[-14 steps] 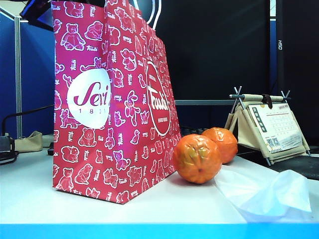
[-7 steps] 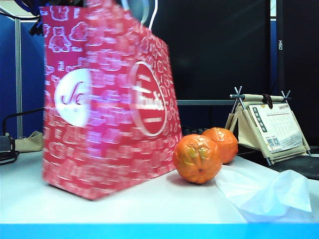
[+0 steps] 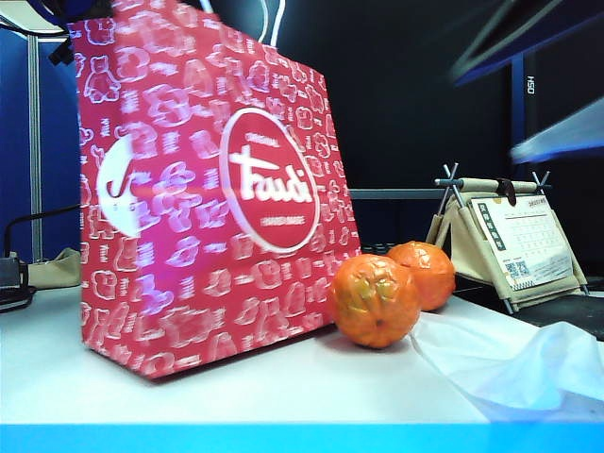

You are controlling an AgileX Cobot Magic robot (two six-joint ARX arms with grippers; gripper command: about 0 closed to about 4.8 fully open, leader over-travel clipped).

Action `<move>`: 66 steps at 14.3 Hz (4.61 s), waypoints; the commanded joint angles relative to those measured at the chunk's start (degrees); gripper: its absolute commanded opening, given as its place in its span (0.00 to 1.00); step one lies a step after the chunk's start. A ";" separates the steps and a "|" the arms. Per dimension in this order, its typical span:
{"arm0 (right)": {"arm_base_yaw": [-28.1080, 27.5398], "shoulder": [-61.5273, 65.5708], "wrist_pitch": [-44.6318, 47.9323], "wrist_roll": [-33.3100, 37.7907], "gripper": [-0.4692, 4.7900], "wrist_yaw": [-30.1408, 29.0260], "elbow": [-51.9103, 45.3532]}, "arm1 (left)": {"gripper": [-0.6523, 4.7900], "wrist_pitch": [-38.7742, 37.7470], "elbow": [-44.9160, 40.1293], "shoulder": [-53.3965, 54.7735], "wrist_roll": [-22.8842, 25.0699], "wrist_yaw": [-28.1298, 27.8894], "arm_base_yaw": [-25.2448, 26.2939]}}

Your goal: Open the paper bag and put two oranges into the paper bag.

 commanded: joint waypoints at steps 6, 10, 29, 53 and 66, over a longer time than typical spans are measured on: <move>6.03 39.82 21.59 -9.53 1.00 15.54 7.98 | 0.11 -4.33 0.24 -0.28 2.69 -2.69 0.04; 5.99 41.81 25.40 -8.04 1.00 14.97 8.02 | 0.11 -4.42 0.26 -0.28 3.02 -2.67 0.04; 6.01 57.72 40.83 -6.34 0.47 12.83 8.20 | 0.11 -8.24 1.09 -0.33 4.07 -2.08 0.04; 6.73 50.27 3.45 -17.09 0.08 -3.72 62.12 | 0.11 -12.15 3.80 -0.33 5.46 -2.21 0.04; 12.11 55.74 6.23 -14.32 0.08 -6.64 67.10 | 0.11 -13.40 3.80 -0.33 6.45 -2.03 0.02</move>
